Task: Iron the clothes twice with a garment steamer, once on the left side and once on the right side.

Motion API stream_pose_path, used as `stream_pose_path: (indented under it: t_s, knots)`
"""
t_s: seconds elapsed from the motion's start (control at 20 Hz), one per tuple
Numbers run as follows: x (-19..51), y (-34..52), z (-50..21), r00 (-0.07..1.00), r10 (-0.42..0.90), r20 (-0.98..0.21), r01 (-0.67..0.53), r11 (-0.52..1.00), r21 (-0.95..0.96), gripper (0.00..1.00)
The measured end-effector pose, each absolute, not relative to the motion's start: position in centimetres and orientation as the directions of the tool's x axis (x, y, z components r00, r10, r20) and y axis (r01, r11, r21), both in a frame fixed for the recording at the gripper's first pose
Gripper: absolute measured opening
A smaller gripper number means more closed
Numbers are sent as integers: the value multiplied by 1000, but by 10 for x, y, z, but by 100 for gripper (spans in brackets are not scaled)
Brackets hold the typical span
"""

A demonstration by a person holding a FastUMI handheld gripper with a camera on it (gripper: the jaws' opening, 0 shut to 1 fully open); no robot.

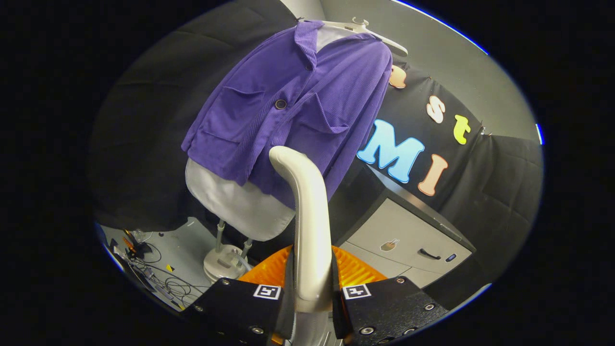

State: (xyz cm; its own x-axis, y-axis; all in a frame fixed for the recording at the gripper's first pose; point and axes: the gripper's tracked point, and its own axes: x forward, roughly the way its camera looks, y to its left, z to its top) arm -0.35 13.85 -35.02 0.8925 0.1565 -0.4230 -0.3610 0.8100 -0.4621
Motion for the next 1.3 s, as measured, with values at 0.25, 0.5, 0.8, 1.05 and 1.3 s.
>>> stream_pose_path:
  t_s: [0.25,0.5,0.8,1.05,1.3]
  knots:
    - [-20,143,-343,876,192,-442,-389,823,-414,32]
    - [-22,166,-276,906,244,-345,-374,843,-386,32]
    - [-8,209,-175,932,316,-179,-360,870,-337,32]
    - [11,254,-93,936,351,-38,-345,889,-299,32]
    - [31,292,-40,940,336,50,-311,911,-272,32]
